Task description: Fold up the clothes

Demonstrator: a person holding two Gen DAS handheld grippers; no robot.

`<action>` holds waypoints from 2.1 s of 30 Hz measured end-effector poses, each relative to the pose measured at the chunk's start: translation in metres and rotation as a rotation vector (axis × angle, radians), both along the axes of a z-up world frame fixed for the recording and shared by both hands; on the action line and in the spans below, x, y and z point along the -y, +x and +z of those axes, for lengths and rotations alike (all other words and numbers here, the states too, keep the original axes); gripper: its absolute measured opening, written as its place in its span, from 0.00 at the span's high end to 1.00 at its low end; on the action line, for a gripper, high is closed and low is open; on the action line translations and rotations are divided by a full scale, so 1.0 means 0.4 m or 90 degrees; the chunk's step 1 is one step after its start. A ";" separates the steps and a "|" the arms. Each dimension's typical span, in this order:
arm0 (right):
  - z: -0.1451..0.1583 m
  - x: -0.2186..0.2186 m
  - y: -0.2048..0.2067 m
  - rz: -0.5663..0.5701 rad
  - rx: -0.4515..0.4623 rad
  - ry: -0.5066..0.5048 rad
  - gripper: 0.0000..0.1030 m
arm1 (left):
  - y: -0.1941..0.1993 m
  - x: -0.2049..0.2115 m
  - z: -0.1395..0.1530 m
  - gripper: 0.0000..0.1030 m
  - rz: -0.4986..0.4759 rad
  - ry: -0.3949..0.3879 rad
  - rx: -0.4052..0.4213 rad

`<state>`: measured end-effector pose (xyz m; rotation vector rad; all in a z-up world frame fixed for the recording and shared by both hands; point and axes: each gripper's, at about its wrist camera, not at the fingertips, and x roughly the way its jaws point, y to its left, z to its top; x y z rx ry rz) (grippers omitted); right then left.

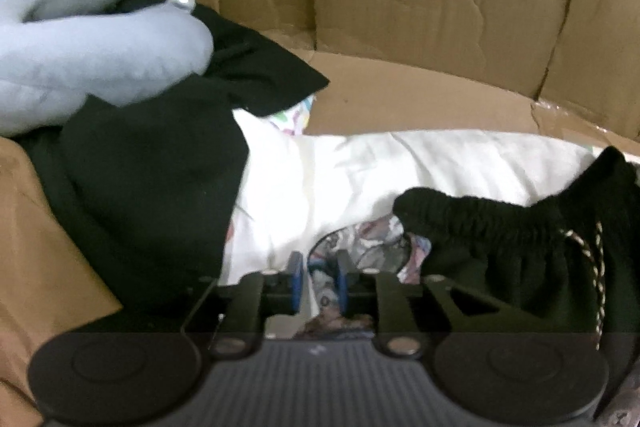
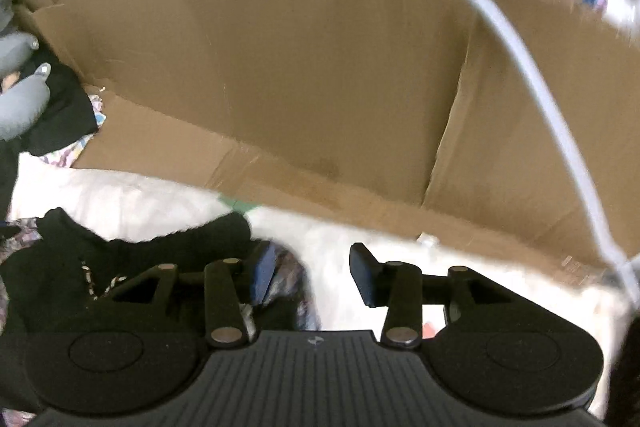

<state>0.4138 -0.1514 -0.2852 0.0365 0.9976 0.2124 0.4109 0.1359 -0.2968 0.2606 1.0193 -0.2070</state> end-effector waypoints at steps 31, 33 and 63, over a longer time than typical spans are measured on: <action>0.137 0.083 -0.614 -0.038 -0.042 0.179 0.51 | -0.658 0.099 0.117 0.52 -0.115 -0.072 -0.096; 0.108 0.070 -0.629 -0.019 -0.034 0.175 0.51 | -0.673 0.099 0.090 0.52 -0.106 -0.065 -0.114; -0.027 -0.007 -0.739 0.082 -0.095 0.181 0.51 | -0.640 0.098 0.034 0.47 -0.163 -0.062 -0.089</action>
